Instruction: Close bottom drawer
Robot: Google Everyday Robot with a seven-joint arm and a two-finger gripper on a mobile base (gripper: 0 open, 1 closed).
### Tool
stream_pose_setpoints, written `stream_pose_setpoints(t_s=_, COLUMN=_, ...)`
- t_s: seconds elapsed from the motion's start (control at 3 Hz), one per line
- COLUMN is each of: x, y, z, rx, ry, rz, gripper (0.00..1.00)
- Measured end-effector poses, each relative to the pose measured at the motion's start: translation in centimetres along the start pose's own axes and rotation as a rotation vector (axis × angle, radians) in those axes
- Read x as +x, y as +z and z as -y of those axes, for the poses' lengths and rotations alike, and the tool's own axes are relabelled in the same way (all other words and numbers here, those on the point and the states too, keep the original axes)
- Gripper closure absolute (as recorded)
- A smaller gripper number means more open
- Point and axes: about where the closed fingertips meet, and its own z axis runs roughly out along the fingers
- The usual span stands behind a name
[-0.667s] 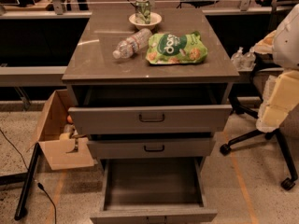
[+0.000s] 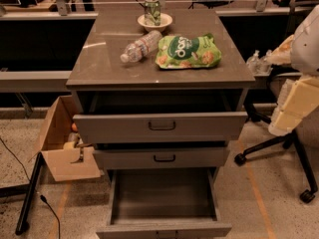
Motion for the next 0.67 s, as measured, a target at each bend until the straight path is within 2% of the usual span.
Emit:
stream_pose_setpoints(t_s=0.33, x=0.3, y=2.1, z=0.4, rx=0.015, ry=-0.019, rz=0.019, gripper=0.4)
stream_pose_setpoints(t_s=0.67, x=1.1, y=7.5, z=0.9, rx=0.032, ry=-0.07, rz=0.06, gripper=0.62)
